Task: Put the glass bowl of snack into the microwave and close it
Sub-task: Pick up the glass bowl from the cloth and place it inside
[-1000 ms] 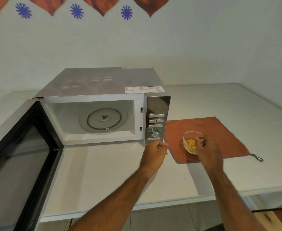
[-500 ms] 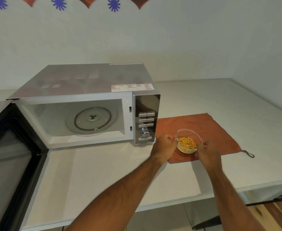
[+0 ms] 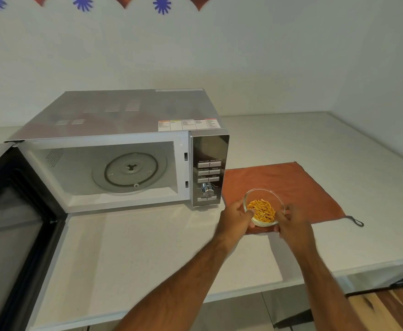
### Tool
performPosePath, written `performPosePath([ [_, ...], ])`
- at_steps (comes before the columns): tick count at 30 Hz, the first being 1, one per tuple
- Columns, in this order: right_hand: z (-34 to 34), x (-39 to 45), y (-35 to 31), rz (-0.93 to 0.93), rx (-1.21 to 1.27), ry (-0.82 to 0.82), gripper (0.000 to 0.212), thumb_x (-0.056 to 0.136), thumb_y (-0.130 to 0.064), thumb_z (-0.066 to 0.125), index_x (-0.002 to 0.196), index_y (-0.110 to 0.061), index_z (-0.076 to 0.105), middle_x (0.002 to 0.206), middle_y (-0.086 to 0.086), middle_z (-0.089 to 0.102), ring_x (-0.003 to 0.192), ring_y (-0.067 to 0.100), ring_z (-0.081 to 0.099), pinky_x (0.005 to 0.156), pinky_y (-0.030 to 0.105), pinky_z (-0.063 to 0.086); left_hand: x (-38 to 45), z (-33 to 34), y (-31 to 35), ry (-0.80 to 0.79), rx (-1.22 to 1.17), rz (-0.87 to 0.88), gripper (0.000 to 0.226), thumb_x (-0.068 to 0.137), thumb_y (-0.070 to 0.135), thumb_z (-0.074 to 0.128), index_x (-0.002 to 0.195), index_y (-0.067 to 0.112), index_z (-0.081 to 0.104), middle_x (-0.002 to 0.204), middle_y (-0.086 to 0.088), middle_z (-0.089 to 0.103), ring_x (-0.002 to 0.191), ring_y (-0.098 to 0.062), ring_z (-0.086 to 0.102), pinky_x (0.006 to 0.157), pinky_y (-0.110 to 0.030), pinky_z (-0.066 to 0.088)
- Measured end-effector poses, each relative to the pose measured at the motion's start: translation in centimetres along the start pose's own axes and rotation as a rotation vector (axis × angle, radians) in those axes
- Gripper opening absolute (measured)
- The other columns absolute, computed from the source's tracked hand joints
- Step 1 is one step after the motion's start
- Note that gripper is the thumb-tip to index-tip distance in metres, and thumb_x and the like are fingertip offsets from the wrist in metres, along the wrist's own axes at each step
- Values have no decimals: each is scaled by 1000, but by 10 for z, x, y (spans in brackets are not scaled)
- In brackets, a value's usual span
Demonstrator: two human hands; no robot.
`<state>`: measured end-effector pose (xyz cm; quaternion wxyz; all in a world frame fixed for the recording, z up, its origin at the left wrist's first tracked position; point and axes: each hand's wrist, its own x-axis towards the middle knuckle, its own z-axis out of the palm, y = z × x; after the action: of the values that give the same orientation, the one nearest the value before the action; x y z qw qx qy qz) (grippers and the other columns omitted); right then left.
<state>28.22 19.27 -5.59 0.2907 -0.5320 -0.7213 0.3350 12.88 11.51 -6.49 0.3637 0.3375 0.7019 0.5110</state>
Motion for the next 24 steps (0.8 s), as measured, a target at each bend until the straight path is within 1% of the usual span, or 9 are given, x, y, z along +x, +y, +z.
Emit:
performPosePath([
  [3,0,-9,-7,-11,6,-29,13,102,-30,58,91,-23,61,71,6,72,63,24,70,66,45,61,-8,-7,-5,85,-37,31,29,99,31,68,127,27,75,87,-4,82,77,-16,80,66,-31,66],
  [5,1,-14,-11,-9,12,-48,11,100,-25,59,90,-22,62,67,6,71,59,24,68,63,44,60,-15,-13,-7,148,-8,38,26,97,32,71,121,27,79,90,1,83,76,-14,80,67,-28,65],
  [8,5,-23,-20,-23,14,-72,9,99,-23,59,90,-23,62,64,4,71,54,19,67,53,36,55,-25,-25,-11,220,42,1,31,94,37,75,123,24,78,100,1,83,84,-16,80,64,-19,60],
  [11,15,-33,-31,-31,34,-116,6,97,-23,60,91,-24,62,60,6,71,49,15,65,45,28,50,-35,-42,-16,266,62,-28,36,93,37,78,126,23,76,104,-3,82,88,-21,80,67,-25,63],
  [13,21,-40,-39,-34,61,-141,5,96,-23,61,91,-24,61,60,6,71,46,13,64,42,27,47,-44,-51,-19,313,35,-50,37,91,37,79,125,23,75,101,-3,82,83,-20,79,60,-24,62],
  [16,34,-51,-53,-32,132,-180,6,93,-23,64,91,-19,61,57,10,69,42,13,60,41,30,46,-56,-69,-25,380,-24,-68,32,91,34,79,121,25,75,89,-1,81,61,-9,76,45,-12,50],
  [18,43,-58,-63,-39,157,-215,6,93,-21,64,92,-17,60,55,11,68,41,16,58,41,31,45,-62,-83,-30,408,-44,-74,29,91,32,78,119,24,75,87,-1,81,60,-6,77,43,-11,48],
  [20,52,-63,-72,-49,168,-248,5,93,-20,63,93,-16,60,55,12,69,39,16,56,40,30,45,-68,-97,-33,432,-71,-79,27,91,30,78,117,23,76,90,-1,81,64,-11,79,46,-16,53],
  [24,72,-73,-92,-67,205,-307,6,94,-14,61,99,-16,58,56,15,69,38,19,55,38,29,45,-75,-125,-44,466,-137,-74,23,89,24,82,110,19,77,89,-3,82,67,-19,82,60,-39,68],
])
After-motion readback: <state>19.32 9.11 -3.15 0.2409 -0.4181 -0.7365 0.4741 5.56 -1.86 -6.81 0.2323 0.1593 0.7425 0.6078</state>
